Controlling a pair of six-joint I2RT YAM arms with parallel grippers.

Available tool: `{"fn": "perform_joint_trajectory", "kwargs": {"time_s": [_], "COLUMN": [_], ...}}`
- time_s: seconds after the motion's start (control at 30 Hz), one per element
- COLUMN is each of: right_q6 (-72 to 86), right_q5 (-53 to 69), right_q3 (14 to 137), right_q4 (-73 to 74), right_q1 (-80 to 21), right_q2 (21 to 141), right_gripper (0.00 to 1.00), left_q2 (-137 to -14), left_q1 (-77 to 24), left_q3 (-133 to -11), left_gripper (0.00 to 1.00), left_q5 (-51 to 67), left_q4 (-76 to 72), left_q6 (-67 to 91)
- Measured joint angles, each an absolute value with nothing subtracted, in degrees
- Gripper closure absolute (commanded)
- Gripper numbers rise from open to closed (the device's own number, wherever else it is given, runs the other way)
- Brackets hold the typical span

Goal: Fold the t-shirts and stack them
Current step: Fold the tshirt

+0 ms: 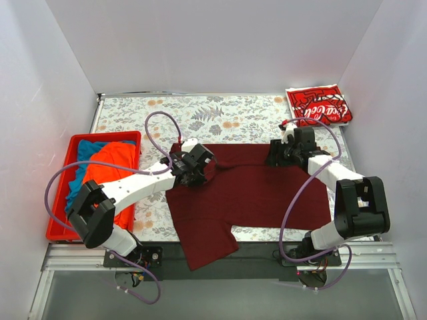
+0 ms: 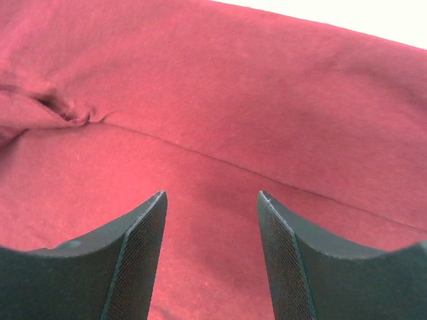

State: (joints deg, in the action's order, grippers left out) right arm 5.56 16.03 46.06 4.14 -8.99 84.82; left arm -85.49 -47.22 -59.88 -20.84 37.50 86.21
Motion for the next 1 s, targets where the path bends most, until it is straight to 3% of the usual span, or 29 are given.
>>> {"fn": "perform_joint_trajectory", "kwargs": {"time_s": [0.27,0.6,0.77,1.0], "right_q6": [4.1,2.1,1.7,3.3], "right_q5": [21.4,32.5,35.4,37.9], "right_q3": [49.0,57.2,63.0,73.1], "right_q4": [4.1,3.8,3.6,3.2], "right_q1": [-12.0,-21.8,-25.9,-28.5], "right_q2": [88.0,96.0,101.6,109.4], "right_gripper": [0.38,0.38,0.39,0.4], "left_q2": [-85.9,-80.6,-73.3,-73.1], "left_q1": [-47.4,-47.4,-46.7,-44.5], "left_q3": [-56.0,-48.5,-47.3,-45.3], "left_gripper": [0.9,0.54,0.53,0.53], "left_q5": [-21.0,-20.6,-21.1,-21.6], "left_q4": [34.8,32.5,32.3,31.3], "left_q6": [85.8,83.2,83.4,84.8]}}
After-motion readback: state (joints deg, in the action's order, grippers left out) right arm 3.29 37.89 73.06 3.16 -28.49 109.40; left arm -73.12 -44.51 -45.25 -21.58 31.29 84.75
